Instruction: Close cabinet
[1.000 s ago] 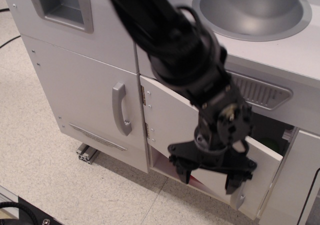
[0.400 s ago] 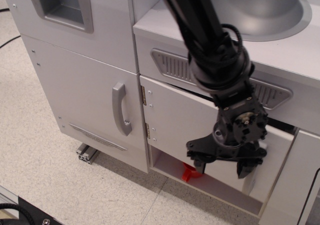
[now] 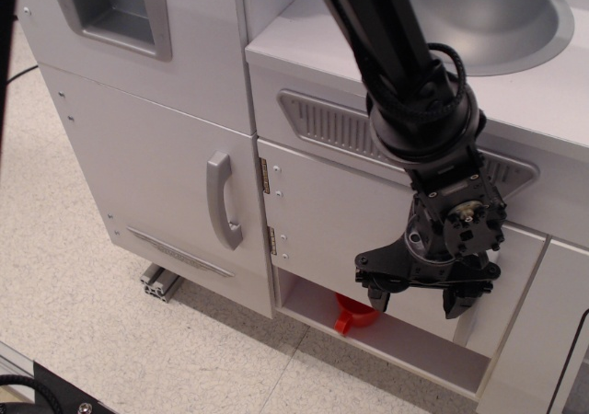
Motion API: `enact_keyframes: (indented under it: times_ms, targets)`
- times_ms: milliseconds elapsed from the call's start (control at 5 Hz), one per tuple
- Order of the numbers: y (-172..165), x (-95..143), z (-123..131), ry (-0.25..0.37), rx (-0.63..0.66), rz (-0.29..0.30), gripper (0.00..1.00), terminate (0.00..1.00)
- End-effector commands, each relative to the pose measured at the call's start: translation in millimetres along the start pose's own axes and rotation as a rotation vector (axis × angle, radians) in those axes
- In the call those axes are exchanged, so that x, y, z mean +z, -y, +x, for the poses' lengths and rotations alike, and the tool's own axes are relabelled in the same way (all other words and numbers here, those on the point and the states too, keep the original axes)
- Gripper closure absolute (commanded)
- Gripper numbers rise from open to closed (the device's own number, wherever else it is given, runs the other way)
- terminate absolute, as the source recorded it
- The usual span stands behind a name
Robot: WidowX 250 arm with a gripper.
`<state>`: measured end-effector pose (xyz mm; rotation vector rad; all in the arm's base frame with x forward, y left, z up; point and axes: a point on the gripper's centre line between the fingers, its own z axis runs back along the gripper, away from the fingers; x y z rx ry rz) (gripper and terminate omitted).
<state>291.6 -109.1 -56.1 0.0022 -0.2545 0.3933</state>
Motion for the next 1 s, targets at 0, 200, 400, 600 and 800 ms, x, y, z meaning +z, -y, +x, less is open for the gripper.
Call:
enact_keyframes:
  times_ms: [0, 200, 400, 600, 800]
  targets:
    - [2.4, 33.6, 3.4, 0.019, -0.036, -0.073, 0.0, 0.0]
    - [-10.6, 43.3, -8.0, 0.003, -0.083, -0.071, 0.0, 0.0]
    - [-17.2, 47.2, -14.4, -0.003, -0.123, -0.064, 0.0, 0.0]
    - [-17.2, 47.2, -14.4, -0.003, -0.123, -0.064, 0.0, 0.0]
    - [-17.2, 47.2, -14.4, -0.003, -0.123, -0.064, 0.0, 1.0]
